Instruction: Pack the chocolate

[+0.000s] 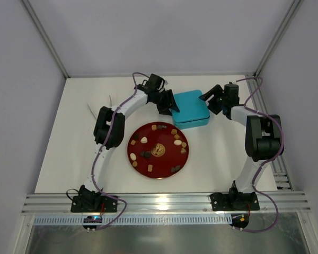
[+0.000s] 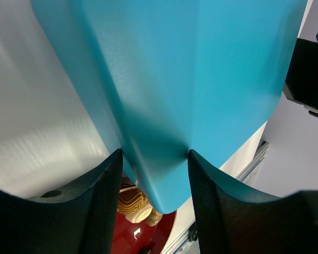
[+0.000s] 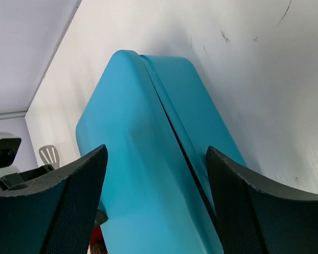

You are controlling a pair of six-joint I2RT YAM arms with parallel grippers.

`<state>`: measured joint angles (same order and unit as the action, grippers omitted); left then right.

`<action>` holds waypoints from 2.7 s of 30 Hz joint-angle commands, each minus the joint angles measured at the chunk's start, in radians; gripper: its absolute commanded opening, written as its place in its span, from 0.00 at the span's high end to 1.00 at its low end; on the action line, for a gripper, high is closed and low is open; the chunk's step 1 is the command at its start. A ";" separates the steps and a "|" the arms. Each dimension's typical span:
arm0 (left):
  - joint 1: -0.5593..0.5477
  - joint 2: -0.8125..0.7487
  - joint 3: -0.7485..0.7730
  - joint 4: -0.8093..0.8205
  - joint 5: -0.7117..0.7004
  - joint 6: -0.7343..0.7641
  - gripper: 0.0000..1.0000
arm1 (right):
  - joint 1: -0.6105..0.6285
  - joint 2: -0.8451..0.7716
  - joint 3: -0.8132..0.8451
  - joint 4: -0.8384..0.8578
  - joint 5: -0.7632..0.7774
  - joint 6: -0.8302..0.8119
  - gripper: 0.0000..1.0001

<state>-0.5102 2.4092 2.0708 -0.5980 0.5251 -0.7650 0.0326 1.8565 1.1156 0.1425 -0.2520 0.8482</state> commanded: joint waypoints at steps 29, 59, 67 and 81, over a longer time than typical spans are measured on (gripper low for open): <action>-0.042 0.159 0.346 -0.167 -0.019 0.072 0.47 | 0.076 -0.016 0.026 0.048 -0.133 0.078 0.25; -0.027 0.039 0.241 -0.238 -0.051 0.225 0.42 | 0.095 -0.060 -0.048 0.029 -0.101 0.017 0.21; -0.050 0.002 0.196 -0.235 -0.092 0.234 0.41 | 0.095 -0.065 -0.057 0.034 -0.096 0.011 0.20; -0.068 -0.047 0.129 -0.237 -0.140 0.243 0.38 | 0.095 -0.063 -0.063 0.022 -0.086 -0.001 0.19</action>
<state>-0.5423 2.4199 2.2215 -0.8490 0.3725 -0.5369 0.0895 1.8496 1.0561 0.1455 -0.2607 0.8391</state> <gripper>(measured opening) 0.621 0.808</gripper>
